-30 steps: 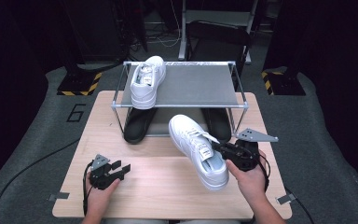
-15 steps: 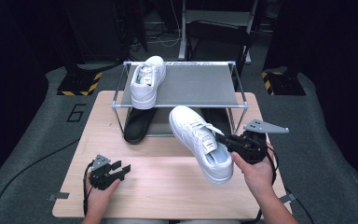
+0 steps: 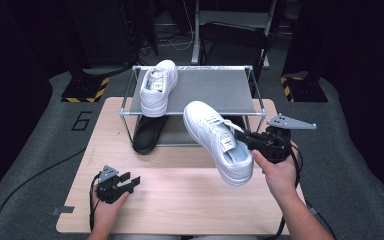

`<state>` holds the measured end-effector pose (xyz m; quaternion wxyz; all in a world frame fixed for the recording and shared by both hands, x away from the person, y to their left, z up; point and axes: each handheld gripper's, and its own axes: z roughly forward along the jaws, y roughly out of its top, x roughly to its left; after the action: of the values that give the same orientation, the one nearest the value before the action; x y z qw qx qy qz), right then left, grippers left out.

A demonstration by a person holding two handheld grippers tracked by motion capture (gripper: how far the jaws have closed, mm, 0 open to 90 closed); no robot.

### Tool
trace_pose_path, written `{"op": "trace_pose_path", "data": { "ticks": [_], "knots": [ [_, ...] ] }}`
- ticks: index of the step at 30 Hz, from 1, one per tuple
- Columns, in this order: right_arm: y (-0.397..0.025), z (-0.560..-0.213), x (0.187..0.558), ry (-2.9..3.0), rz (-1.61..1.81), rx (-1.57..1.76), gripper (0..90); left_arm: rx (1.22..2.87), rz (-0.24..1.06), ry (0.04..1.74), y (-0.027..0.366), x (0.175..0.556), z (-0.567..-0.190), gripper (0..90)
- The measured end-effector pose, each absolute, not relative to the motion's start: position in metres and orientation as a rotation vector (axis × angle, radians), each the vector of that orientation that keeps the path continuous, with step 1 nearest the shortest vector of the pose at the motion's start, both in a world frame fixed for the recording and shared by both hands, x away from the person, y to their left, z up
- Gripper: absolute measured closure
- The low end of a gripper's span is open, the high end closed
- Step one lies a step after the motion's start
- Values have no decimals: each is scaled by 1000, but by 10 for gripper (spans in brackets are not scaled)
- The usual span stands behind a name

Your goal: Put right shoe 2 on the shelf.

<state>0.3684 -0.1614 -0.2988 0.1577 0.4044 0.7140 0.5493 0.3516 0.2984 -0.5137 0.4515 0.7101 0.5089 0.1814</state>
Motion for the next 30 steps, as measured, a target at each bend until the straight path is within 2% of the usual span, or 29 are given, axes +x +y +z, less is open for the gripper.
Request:
{"op": "trace_pose_path", "data": {
  "ticks": [16,30],
  "knots": [
    [-161,-288,428,1975,1493,1245,824,1744,425,1269,297,351,-515,490],
    [-139,-282,493,1890,1439,1336,822,1739,424,1275,297,352,-516,490]
  ]
}}
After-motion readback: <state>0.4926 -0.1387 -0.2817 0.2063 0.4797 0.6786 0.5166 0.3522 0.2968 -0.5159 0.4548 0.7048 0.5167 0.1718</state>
